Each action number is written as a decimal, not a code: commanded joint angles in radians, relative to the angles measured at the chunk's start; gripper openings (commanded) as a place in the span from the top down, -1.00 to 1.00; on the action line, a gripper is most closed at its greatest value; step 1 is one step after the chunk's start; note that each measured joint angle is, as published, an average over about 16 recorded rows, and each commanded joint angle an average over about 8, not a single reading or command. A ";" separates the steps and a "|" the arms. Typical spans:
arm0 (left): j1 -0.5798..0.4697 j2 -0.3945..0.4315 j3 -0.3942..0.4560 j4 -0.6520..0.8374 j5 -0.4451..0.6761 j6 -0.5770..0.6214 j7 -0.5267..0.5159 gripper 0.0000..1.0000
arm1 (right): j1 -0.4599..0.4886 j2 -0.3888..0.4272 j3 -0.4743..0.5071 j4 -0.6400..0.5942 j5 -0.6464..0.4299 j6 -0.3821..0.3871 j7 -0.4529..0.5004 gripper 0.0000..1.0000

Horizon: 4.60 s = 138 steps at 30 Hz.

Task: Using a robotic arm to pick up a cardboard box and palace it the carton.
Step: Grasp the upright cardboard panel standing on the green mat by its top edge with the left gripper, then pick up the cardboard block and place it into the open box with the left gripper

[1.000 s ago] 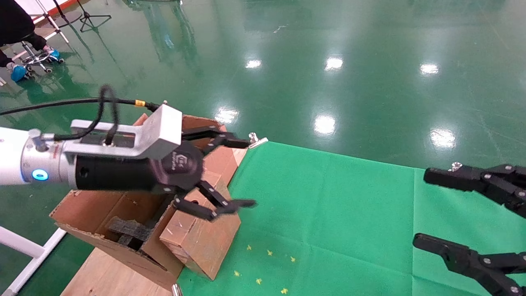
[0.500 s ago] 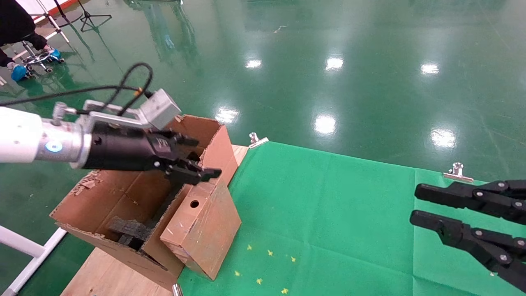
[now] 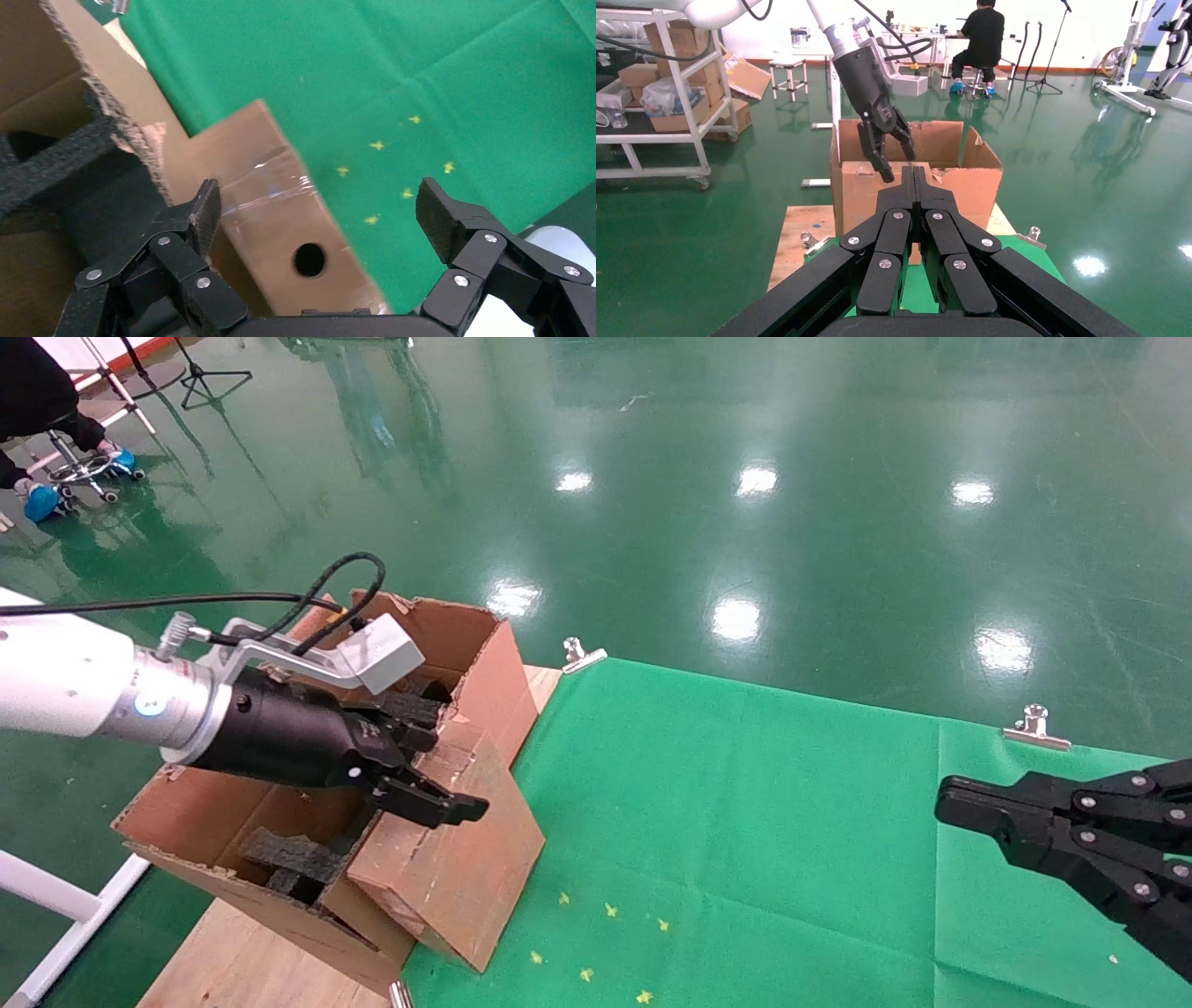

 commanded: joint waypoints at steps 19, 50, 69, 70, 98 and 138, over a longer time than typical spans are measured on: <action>-0.045 0.027 0.088 -0.002 0.022 0.004 0.024 -1.00 | 0.000 0.000 0.000 0.000 0.000 0.000 0.000 1.00; -0.041 0.036 0.167 -0.001 0.060 -0.033 0.022 -0.17 | 0.000 0.000 0.000 0.000 0.000 0.000 0.000 -0.75; -0.041 0.036 0.164 -0.001 0.060 -0.033 0.022 1.00 | 0.000 0.000 0.000 0.000 0.000 0.000 0.000 -1.00; -0.041 0.036 0.164 -0.001 0.060 -0.033 0.022 1.00 | 0.000 0.000 0.000 0.000 0.000 0.000 0.000 -1.00; -0.201 0.018 0.066 0.066 -0.048 -0.020 0.145 1.00 | 0.000 0.000 -0.001 0.000 0.001 0.000 0.000 -1.00; -0.151 -0.074 0.092 0.727 0.145 -0.416 0.516 1.00 | 0.000 0.000 -0.001 0.000 0.001 0.001 -0.001 -1.00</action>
